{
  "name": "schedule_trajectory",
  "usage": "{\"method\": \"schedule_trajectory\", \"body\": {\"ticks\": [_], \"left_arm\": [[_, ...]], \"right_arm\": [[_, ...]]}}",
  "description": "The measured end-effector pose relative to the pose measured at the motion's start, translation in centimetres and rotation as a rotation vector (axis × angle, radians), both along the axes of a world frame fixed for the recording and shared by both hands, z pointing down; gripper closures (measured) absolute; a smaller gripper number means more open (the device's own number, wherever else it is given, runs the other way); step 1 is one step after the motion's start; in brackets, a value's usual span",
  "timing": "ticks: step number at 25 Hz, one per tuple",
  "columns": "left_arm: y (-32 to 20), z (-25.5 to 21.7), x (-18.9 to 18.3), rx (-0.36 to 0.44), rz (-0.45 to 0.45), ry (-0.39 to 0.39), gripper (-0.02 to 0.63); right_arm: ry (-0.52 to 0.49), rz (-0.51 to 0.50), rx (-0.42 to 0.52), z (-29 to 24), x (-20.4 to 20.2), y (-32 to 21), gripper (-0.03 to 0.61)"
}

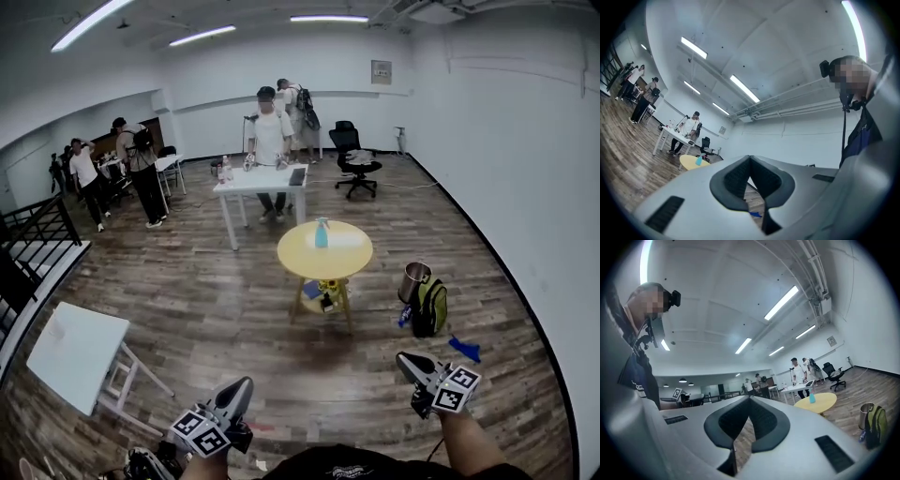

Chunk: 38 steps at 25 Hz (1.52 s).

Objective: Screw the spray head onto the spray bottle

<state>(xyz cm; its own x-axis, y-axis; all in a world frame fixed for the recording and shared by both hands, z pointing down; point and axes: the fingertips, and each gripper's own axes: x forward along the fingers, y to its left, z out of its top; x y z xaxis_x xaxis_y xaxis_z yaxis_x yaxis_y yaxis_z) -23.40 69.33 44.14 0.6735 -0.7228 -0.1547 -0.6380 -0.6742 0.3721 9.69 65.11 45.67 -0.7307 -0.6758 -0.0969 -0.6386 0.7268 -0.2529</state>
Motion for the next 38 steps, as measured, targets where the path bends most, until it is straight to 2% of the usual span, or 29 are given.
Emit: {"method": "schedule_trajectory", "body": {"ticks": [8,11,14,20,26,33,35,38], "left_arm": [[-6.7,-0.7,10.7,0.004,-0.021,-0.002,0.594],[-8.7,-0.3,12.6,-0.01,-0.012,-0.015,0.594],[-11.0,0.1,12.8,-0.019,-0.005,-0.022,0.594],[-19.4,0.6,9.1,-0.015,0.048,0.003,0.594],[-28.8,-1.0,0.9,0.012,0.123,-0.007,0.594],[-37.7,-0.3,-8.5,0.009,0.151,-0.011,0.594],[-39.9,0.4,-9.5,-0.004,0.157,-0.01,0.594],[-42.7,0.4,-8.9,-0.039,0.152,0.006,0.594]], "right_arm": [[0.02,-0.078,0.011,-0.4,8.4,-8.5,0.563],[0.017,-0.078,-0.004,0.1,10.0,-10.7,0.563],[0.024,-0.078,-0.013,0.8,10.3,-12.9,0.563],[0.046,-0.034,-0.012,0.6,6.6,-19.9,0.562],[0.043,0.027,-0.007,-0.9,-2.0,-27.4,0.561],[0.039,0.045,-0.029,0.1,-11.6,-35.6,0.557],[0.045,0.046,-0.043,0.4,-12.6,-37.6,0.555],[0.041,0.052,-0.052,0.5,-12.0,-40.5,0.551]]}}
